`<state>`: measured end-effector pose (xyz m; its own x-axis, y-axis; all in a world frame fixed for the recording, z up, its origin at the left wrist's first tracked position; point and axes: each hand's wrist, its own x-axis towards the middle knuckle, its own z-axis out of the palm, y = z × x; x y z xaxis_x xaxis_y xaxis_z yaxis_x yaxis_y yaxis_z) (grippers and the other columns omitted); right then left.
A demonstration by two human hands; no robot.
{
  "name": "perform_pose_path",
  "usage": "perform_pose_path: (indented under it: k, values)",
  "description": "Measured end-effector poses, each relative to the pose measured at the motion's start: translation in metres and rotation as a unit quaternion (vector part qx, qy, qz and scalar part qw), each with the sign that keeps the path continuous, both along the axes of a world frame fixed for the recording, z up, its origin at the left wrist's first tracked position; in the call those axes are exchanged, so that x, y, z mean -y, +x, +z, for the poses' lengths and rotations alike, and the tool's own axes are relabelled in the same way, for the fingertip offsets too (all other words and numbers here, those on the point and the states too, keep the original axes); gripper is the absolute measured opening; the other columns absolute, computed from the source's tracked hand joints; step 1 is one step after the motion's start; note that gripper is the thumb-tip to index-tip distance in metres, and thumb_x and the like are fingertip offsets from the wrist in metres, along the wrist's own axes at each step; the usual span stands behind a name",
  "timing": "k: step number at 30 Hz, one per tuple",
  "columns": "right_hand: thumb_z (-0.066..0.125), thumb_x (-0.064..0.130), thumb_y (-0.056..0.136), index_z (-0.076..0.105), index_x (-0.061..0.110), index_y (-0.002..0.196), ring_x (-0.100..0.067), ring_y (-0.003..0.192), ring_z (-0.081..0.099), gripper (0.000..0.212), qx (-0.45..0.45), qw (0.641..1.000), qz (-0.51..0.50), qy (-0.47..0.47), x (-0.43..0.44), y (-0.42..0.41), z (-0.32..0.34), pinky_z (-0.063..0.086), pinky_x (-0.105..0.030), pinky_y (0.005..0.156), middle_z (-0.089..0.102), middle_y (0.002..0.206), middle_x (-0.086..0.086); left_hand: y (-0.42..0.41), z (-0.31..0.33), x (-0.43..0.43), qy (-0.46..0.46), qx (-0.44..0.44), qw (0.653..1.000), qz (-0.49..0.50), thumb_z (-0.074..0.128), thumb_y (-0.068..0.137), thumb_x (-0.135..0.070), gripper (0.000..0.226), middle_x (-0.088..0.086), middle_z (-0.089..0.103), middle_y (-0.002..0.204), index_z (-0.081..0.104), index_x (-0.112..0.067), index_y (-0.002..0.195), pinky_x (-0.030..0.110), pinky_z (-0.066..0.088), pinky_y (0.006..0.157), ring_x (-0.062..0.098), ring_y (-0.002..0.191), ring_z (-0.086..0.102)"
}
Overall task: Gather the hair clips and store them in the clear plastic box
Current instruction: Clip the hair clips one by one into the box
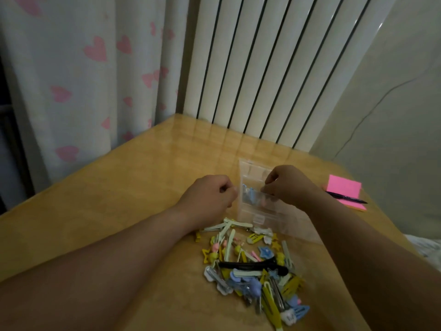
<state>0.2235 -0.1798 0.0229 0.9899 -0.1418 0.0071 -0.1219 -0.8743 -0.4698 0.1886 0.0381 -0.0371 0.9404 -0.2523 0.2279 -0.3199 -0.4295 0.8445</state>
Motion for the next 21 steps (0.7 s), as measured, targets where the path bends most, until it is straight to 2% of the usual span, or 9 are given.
perform_pose_path:
  k: [6, 9, 12, 15, 18, 21]
  values:
    - [0.082, 0.009, 0.085, 0.078, 0.006, 0.077, -0.03, 0.08, 0.079, 0.009, -0.018, 1.0, -0.012, -0.012, -0.002, 0.005, 0.002, 0.066, -0.048, 0.083, 0.079, 0.077, -0.014, 0.001, 0.0, 0.001, 0.011, 0.004, 1.0, 0.003, 0.057, 0.106, -0.035, 0.026, -0.006, 0.075, 0.083, 0.074, -0.019, 0.096, 0.027, 0.044, 0.062, 0.008, 0.069, 0.062]
    - [0.081, 0.01, 0.084, 0.08, 0.008, 0.078, -0.028, 0.079, 0.078, 0.007, -0.018, 0.999, -0.013, -0.024, 0.001, 0.004, 0.001, 0.066, -0.047, 0.082, 0.079, 0.076, -0.011, 0.002, 0.0, 0.001, 0.009, 0.004, 1.0, 0.005, 0.057, 0.106, -0.035, 0.026, -0.006, 0.075, 0.083, 0.074, -0.018, 0.095, 0.028, 0.046, 0.063, 0.011, 0.07, 0.063]
    - [0.083, 0.017, 0.086, 0.081, 0.013, 0.082, -0.022, 0.08, 0.073, 0.006, -0.005, 1.0, -0.014, -0.025, 0.005, -0.003, 0.001, 0.063, -0.038, 0.076, 0.077, 0.078, -0.004, 0.002, 0.0, 0.001, 0.01, 0.004, 1.0, 0.003, 0.057, 0.106, -0.036, 0.027, -0.004, 0.075, 0.084, 0.073, -0.017, 0.094, 0.03, 0.048, 0.064, 0.013, 0.068, 0.062]
    - [0.077, 0.029, 0.093, 0.077, 0.02, 0.088, -0.017, 0.079, 0.068, 0.009, 0.084, 0.996, -0.029, -0.033, 0.005, -0.018, 0.003, 0.059, -0.037, 0.072, 0.075, 0.086, 0.001, 0.001, 0.001, 0.001, 0.008, 0.008, 1.0, 0.003, 0.057, 0.106, -0.034, 0.027, -0.004, 0.075, 0.084, 0.073, -0.017, 0.094, 0.032, 0.05, 0.067, 0.015, 0.072, 0.065]
    - [0.072, 0.031, 0.098, 0.074, 0.022, 0.092, -0.013, 0.079, 0.067, 0.011, 0.189, 0.982, 0.004, 0.03, -0.005, -0.051, 0.011, 0.051, -0.031, 0.066, 0.074, 0.087, 0.006, -0.001, 0.001, 0.001, 0.002, 0.005, 1.0, 0.002, 0.058, 0.105, -0.033, 0.025, -0.004, 0.075, 0.083, 0.074, -0.017, 0.094, 0.035, 0.054, 0.073, 0.017, 0.079, 0.068]
    - [0.07, 0.029, 0.099, 0.073, 0.027, 0.095, -0.005, 0.074, 0.068, 0.006, 0.176, 0.975, 0.1, 0.094, -0.024, -0.093, 0.013, 0.051, -0.021, 0.065, 0.074, 0.085, 0.008, -0.001, 0.001, 0.0, -0.007, -0.001, 1.0, 0.003, 0.058, 0.105, -0.034, 0.025, -0.003, 0.076, 0.084, 0.073, -0.016, 0.094, 0.037, 0.054, 0.074, 0.017, 0.078, 0.068]
